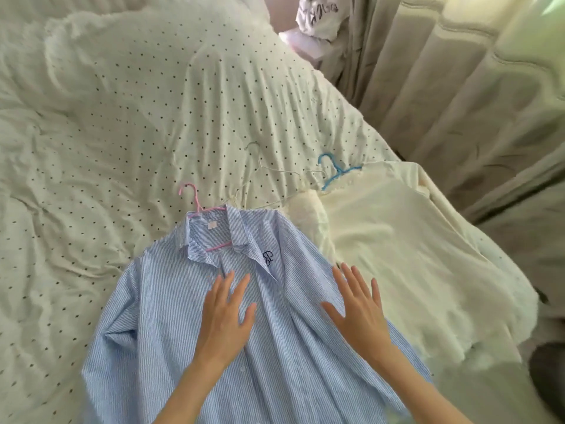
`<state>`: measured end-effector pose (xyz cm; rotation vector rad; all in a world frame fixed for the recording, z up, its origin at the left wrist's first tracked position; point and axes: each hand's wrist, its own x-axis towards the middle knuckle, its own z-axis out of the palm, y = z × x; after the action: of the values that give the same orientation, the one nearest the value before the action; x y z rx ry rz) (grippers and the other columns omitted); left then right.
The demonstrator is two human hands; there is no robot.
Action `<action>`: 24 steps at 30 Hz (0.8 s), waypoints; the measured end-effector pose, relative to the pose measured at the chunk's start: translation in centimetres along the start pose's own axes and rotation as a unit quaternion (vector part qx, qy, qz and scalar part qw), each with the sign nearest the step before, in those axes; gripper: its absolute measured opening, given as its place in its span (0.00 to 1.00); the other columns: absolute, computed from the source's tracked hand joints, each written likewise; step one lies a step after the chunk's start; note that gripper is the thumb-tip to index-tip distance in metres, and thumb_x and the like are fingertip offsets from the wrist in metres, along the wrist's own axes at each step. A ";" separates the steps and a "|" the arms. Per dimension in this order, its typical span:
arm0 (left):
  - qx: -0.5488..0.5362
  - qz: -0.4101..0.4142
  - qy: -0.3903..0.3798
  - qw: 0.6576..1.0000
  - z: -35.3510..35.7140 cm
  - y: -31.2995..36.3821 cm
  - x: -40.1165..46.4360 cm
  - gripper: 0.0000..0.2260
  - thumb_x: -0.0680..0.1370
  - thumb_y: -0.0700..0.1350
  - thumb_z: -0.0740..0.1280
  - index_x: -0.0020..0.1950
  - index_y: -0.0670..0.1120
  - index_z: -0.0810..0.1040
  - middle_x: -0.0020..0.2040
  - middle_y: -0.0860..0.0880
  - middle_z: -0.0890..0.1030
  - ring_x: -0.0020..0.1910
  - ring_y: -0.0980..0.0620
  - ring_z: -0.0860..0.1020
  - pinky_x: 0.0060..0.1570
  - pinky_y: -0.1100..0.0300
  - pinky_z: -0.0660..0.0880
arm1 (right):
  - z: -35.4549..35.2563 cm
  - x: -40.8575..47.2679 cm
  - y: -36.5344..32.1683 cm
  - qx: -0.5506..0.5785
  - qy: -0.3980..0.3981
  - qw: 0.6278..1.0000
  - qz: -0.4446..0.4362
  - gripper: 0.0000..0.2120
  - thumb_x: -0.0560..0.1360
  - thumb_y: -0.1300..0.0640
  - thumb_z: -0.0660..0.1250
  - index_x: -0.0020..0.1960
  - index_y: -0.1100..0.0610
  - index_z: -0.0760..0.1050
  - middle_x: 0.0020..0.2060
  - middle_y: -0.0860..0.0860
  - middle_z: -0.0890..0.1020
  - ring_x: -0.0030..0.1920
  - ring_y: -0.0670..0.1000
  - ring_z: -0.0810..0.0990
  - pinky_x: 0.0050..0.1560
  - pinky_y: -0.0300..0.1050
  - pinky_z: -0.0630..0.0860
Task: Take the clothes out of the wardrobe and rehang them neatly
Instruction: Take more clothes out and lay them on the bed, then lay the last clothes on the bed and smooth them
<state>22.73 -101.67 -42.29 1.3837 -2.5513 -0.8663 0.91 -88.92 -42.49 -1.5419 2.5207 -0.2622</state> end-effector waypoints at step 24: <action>0.034 0.576 -0.178 0.797 22.5 50.3 -20.8 0.25 0.75 0.56 0.54 0.70 0.49 0.66 0.68 0.42 0.71 0.69 0.40 0.66 0.66 0.47 0.63 | -18.0 -50.0 29.6 -0.022 0.227 0.842 0.489 0.32 0.75 0.39 0.55 0.75 0.51 0.55 0.74 0.50 0.58 0.74 0.49 0.49 0.71 0.55 0.39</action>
<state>-10.18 -54.22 -30.82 -0.5182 -2.9123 -0.7573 -6.47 -29.98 -29.28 -0.0141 3.2869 -0.4331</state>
